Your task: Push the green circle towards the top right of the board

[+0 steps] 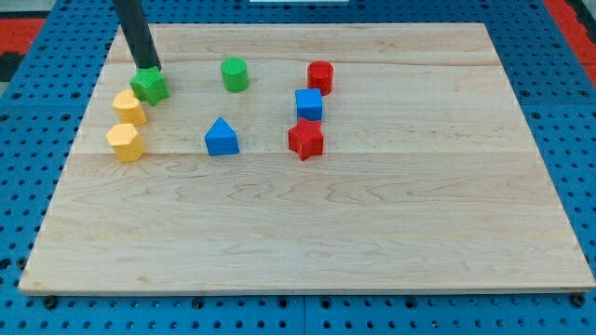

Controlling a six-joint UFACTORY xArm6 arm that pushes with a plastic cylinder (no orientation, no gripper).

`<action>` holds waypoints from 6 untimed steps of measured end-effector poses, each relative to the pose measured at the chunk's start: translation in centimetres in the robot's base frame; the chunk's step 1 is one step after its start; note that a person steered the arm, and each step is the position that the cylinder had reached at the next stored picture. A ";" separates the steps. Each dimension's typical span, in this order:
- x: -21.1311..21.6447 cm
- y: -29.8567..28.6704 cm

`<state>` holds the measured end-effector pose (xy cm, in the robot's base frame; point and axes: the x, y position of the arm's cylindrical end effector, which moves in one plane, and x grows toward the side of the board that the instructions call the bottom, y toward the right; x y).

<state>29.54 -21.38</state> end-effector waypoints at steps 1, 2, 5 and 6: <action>-1.4 -0.1; -1.4 2.4; -1.7 3.4; -1.7 3.6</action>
<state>27.88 -17.75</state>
